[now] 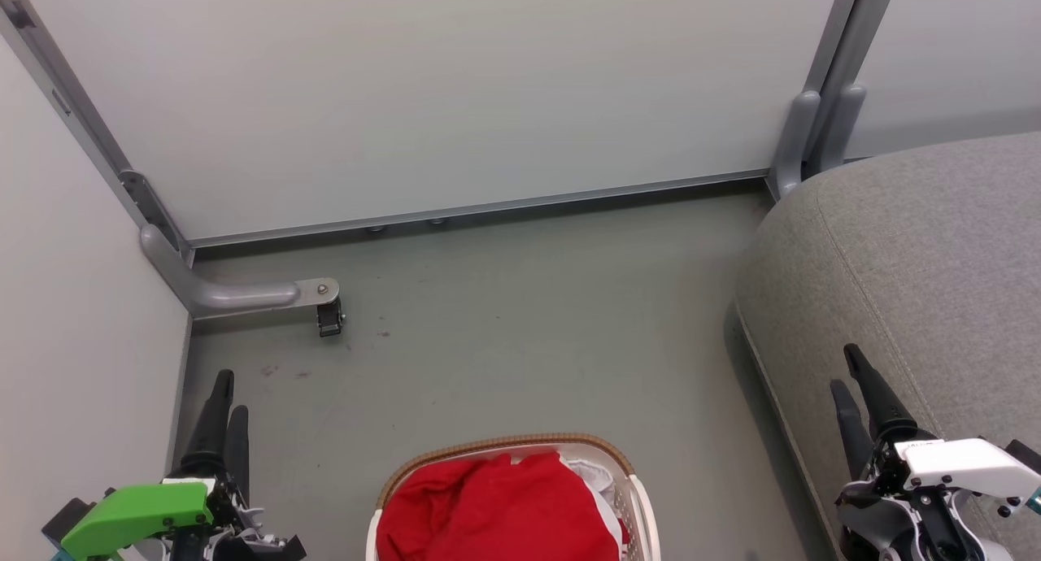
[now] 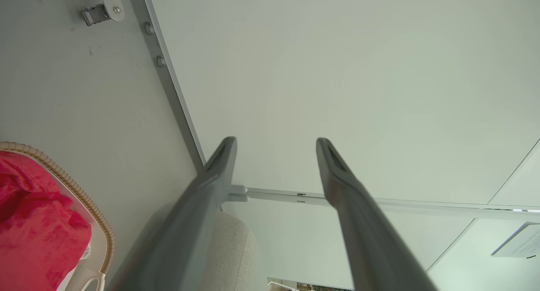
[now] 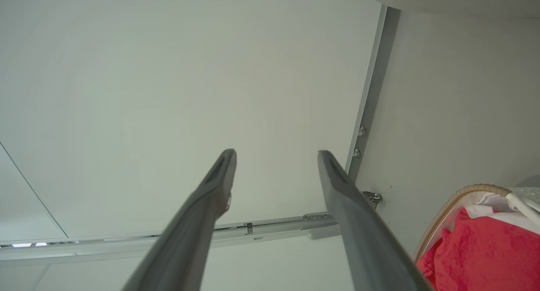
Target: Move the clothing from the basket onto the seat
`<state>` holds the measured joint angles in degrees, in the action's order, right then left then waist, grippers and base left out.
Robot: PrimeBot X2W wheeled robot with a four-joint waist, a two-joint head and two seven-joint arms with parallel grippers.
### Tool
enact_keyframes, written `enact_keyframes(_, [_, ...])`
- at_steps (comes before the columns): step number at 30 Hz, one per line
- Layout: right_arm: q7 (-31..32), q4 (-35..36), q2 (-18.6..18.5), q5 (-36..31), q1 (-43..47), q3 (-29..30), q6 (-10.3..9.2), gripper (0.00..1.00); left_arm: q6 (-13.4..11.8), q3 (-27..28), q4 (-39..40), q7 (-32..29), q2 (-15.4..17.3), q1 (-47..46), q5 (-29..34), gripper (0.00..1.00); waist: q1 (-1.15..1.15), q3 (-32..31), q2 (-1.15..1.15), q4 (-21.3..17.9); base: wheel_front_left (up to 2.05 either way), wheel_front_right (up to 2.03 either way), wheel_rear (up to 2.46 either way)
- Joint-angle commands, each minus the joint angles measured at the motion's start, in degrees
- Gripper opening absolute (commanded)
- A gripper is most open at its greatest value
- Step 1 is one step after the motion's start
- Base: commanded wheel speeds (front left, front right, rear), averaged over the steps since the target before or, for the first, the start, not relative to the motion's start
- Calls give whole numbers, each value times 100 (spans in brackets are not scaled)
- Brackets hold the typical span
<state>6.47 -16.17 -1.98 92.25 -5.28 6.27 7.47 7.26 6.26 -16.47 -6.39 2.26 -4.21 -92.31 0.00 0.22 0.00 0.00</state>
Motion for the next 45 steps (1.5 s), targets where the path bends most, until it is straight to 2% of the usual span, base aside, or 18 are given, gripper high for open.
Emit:
enact_keyframes(1, [-55, 110, -49, -60, -95, -22, 0, 100, 4, -6, 82, 71, 17, -117, 26, 100, 0, 1, 0, 1, 0, 0, 0])
enact_keyframes(7, [-253, 110, -205, -414, -158, -225, 0, 100, 6, -120, 33, 250, 97, -190, 388, 100, 0, 23, 0, 1, 0, 0, 0])
enact_keyframes(17, [-522, 116, -300, -1595, -292, -298, 1, 100, 8, -177, 28, 517, 122, -251, 1996, 100, 0, 80, 0, -2, 0, 0, 0])
enact_keyframes(27, [-754, 152, -396, -2614, -396, -485, 1, 100, 10, -287, -6, 750, 129, -309, 3197, 100, 0, 127, 0, 0, 0, 0, 0])
enact_keyframes(45, [-1121, 78, -530, -4260, -440, -827, 2, 100, -131, -554, -105, 1116, 222, -315, 4830, 100, 0, 136, 0, 27, 0, 0, 0])
